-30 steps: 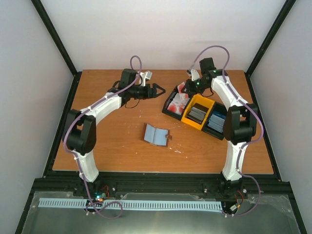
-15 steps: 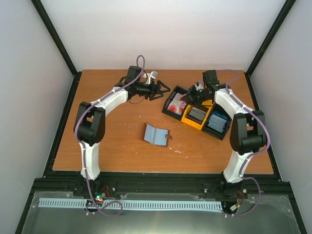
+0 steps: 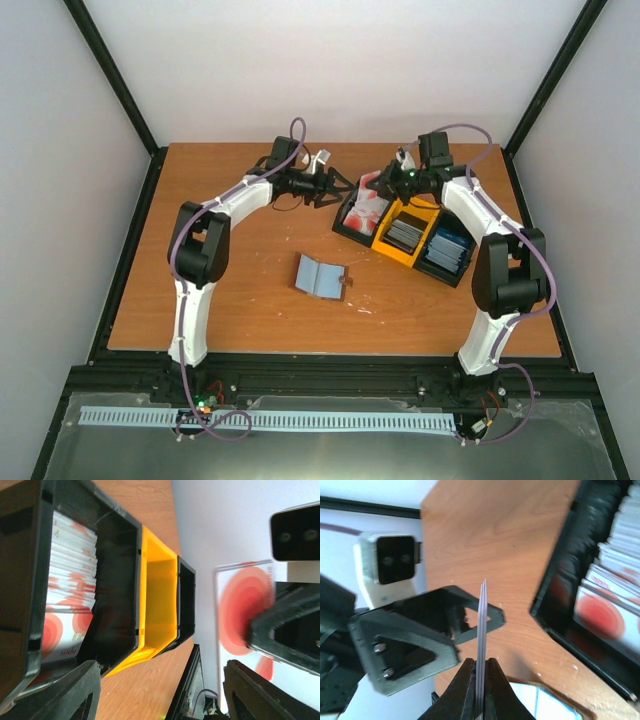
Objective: Put the credit cards into the card holder
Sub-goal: Pick up the credit card from the storage box.
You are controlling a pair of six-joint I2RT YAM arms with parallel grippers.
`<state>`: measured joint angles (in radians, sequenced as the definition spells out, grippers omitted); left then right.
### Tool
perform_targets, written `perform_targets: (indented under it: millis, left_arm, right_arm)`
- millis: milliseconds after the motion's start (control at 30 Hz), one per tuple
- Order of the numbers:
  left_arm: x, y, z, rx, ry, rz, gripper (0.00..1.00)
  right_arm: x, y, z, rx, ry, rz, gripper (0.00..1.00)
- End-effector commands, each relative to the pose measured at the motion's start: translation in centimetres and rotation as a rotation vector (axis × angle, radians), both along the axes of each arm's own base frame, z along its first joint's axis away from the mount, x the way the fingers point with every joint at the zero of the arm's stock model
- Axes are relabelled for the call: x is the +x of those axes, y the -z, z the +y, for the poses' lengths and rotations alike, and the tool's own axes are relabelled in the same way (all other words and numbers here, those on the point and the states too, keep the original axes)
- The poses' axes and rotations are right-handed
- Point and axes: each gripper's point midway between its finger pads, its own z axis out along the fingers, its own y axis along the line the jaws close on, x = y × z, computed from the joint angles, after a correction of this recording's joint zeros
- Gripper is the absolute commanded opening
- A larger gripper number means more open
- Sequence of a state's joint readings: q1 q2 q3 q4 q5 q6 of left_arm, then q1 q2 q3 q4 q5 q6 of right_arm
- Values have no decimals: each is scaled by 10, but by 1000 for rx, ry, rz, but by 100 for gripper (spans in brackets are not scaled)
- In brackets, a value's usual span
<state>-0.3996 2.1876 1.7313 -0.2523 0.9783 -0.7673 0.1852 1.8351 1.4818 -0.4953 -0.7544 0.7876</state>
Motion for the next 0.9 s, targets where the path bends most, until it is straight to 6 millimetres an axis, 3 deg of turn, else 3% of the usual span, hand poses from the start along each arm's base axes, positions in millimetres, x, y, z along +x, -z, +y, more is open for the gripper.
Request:
perform_targets:
  millis: [0,300,500,667,867]
  left_arm:
    - [13,-30,-12,-69,27,-47,68]
    - [12,-57,-17,-160,66,-91,61]
    - [6,-47,-24,-167,75,-31,58]
    - [10,-37,-28,-151,79,-10,46]
    - [8,-54,-34,-198,131,-48,31]
  right_arm:
    - [12,-25,7,15,-118,-184,3]
    - [35,-20,2,-4,-113,-213,5]
    - [40,-37,8,57,-129,-257,7]
    - [38,-44,12,83,-151,-265,7]
    - [37,-44,15,113,-166,-257,7]
